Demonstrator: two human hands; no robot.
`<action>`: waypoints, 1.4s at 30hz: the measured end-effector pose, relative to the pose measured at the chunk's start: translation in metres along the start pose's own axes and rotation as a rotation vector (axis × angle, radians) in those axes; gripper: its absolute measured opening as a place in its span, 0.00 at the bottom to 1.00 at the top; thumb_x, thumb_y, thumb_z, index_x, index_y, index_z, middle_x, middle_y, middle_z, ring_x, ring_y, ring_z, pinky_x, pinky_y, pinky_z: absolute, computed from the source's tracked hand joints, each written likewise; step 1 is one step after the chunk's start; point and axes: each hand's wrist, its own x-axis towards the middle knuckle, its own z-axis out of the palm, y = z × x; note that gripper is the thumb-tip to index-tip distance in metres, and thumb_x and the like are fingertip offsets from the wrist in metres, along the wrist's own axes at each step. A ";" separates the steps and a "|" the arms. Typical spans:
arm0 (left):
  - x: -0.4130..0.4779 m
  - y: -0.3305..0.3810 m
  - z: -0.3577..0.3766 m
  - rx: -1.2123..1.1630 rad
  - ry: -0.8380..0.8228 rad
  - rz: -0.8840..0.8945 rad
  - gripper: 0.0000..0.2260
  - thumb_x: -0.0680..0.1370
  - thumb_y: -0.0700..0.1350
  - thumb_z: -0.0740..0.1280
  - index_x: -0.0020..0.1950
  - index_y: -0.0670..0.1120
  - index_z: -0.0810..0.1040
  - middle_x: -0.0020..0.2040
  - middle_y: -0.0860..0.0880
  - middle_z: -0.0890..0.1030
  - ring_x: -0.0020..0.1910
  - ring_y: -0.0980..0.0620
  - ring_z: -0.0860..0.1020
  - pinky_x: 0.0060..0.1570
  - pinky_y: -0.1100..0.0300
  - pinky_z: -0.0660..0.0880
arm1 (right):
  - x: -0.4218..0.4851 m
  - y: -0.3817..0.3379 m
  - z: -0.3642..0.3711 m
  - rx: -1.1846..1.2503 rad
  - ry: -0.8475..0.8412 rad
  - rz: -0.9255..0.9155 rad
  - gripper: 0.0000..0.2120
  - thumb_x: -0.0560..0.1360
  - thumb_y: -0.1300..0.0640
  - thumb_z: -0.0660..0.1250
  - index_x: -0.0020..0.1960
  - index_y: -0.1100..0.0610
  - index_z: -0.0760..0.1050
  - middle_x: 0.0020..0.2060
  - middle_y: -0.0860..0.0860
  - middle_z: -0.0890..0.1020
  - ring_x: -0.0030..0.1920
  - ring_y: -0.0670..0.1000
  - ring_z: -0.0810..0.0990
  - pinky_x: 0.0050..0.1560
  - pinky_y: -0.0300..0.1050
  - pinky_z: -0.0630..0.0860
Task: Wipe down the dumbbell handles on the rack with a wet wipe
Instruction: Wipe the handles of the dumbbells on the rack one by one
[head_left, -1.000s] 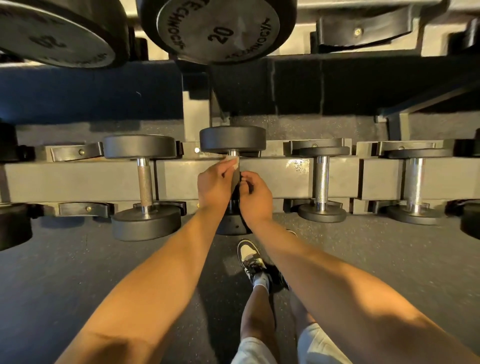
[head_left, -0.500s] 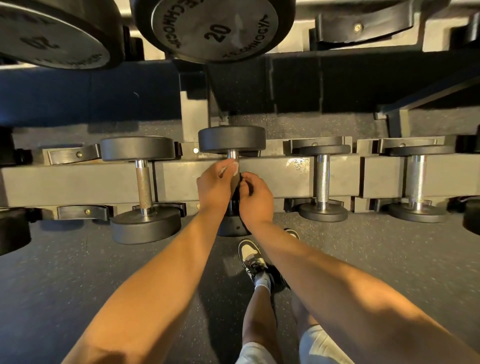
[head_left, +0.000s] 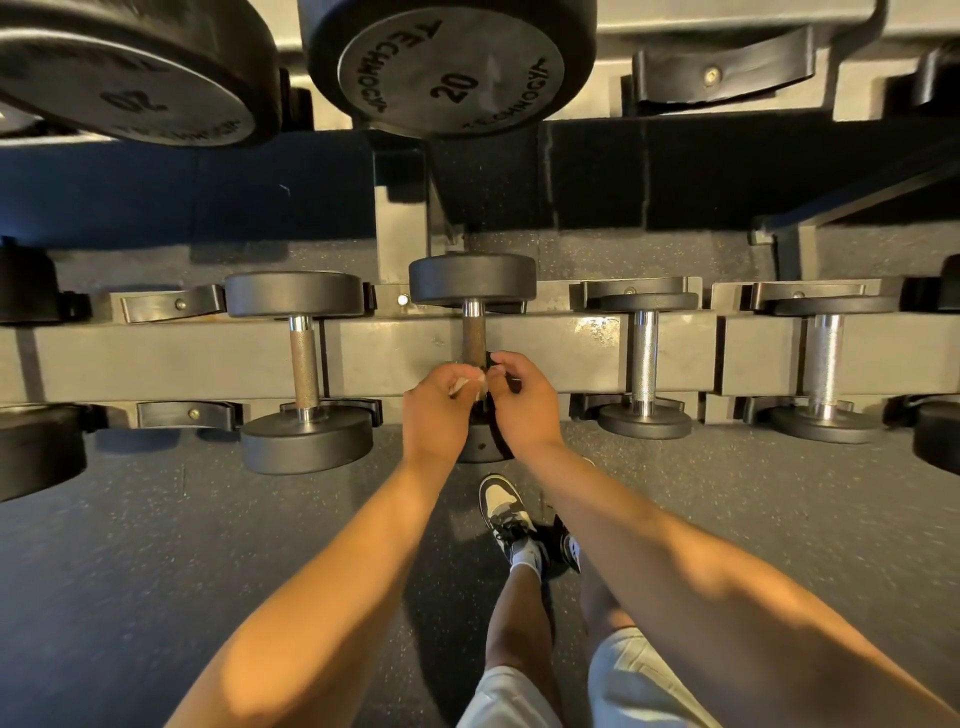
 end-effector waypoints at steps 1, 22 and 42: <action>-0.003 0.002 0.003 -0.021 -0.012 0.016 0.10 0.81 0.40 0.67 0.53 0.55 0.80 0.50 0.61 0.82 0.50 0.69 0.78 0.51 0.74 0.73 | -0.002 -0.001 -0.001 0.013 -0.022 -0.003 0.11 0.81 0.58 0.65 0.63 0.53 0.78 0.52 0.45 0.81 0.49 0.39 0.78 0.49 0.24 0.70; 0.004 -0.008 0.016 0.181 0.072 -0.081 0.17 0.85 0.49 0.57 0.74 0.57 0.73 0.57 0.55 0.83 0.50 0.53 0.79 0.52 0.57 0.75 | 0.037 -0.002 0.007 -0.017 0.098 0.072 0.09 0.76 0.70 0.68 0.49 0.58 0.79 0.45 0.48 0.80 0.47 0.46 0.77 0.41 0.19 0.69; 0.003 -0.006 0.016 0.184 0.080 -0.115 0.17 0.85 0.49 0.58 0.73 0.58 0.73 0.61 0.54 0.83 0.55 0.52 0.80 0.59 0.51 0.78 | 0.039 -0.013 0.024 0.023 0.216 0.080 0.10 0.76 0.64 0.70 0.44 0.50 0.79 0.38 0.41 0.79 0.41 0.43 0.78 0.37 0.23 0.69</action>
